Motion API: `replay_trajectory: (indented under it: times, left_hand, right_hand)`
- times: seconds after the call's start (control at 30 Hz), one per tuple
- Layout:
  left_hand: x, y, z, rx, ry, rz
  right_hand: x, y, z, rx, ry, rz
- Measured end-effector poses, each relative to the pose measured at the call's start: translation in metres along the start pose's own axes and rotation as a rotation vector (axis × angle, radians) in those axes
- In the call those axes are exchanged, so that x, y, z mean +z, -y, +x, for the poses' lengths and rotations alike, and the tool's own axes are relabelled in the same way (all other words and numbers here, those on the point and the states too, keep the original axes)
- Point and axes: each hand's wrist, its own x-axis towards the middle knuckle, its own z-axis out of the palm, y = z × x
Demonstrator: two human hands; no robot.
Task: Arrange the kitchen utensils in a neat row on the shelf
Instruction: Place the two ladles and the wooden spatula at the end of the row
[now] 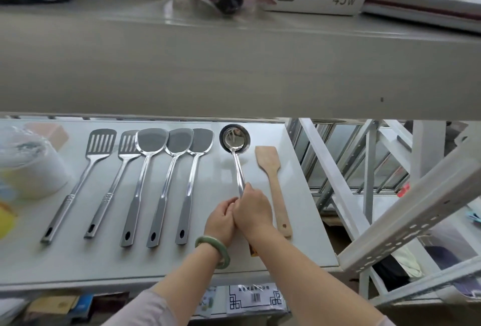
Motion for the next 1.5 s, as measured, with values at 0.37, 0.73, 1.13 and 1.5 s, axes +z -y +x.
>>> replay_trajectory:
  times: [0.37,0.73,1.13,1.5]
  left_hand:
    - [-0.028,0.002,-0.005,-0.15,0.053,-0.174]
    - [-0.004,-0.003,-0.01,-0.006,0.084,0.172]
    - [-0.009,-0.005,-0.002,0.136,-0.063,0.544]
    - [-0.005,-0.002,-0.001,0.133,-0.049,0.649]
  right_hand:
    - [0.021,0.024,-0.009,0.002,0.021,0.016]
    - [-0.007,-0.037,-0.033,0.102,-0.163,-0.062]
    - [0.004,-0.041,-0.029,0.048,-0.059,-0.134]
    - [0.0,-0.051,-0.008,-0.041,-0.042,-0.231]
